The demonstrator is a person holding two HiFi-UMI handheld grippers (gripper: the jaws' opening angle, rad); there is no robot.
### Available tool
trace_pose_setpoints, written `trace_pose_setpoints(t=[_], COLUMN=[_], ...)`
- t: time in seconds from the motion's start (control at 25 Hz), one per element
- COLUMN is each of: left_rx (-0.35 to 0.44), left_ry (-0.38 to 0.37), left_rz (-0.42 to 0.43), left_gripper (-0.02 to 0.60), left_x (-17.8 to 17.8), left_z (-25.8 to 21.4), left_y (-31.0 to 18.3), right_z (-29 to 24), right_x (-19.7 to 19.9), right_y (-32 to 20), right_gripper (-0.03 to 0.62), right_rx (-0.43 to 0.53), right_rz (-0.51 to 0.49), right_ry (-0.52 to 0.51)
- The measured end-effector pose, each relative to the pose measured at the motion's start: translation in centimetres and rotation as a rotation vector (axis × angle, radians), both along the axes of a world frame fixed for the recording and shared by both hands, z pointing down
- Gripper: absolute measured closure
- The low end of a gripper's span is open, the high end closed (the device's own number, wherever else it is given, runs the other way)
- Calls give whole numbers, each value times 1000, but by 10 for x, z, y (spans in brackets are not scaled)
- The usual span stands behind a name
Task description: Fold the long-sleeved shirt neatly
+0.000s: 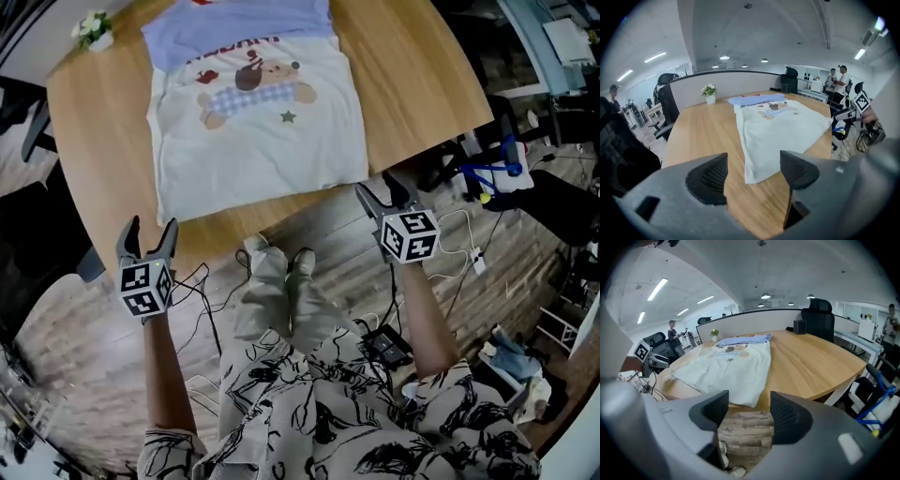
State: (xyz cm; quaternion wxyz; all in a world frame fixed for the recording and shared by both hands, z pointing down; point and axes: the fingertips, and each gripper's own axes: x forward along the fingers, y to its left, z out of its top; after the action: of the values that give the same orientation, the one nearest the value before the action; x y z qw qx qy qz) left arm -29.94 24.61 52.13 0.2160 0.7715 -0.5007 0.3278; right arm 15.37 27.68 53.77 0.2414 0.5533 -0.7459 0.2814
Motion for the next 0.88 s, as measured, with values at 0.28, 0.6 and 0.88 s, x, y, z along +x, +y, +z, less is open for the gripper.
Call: trace_pose_setpoints(t=[0.28,0.6,0.88], left_rx=[-43,-50,-83], left_ry=[50,75,102], left_rz=[-8,-53,-84], left_gripper=[258,314,543], left_x=[10,6,9], left_z=[45,56,52], left_y=[9,12,16], right_z=[25,35,24], right_x=[-2,1,15], right_y=[0,0,12], right_gripper=[368,538,577], right_rx=[0,-29,-40], right_rz=[34,44,21], right_ry=[-54,-41,-26])
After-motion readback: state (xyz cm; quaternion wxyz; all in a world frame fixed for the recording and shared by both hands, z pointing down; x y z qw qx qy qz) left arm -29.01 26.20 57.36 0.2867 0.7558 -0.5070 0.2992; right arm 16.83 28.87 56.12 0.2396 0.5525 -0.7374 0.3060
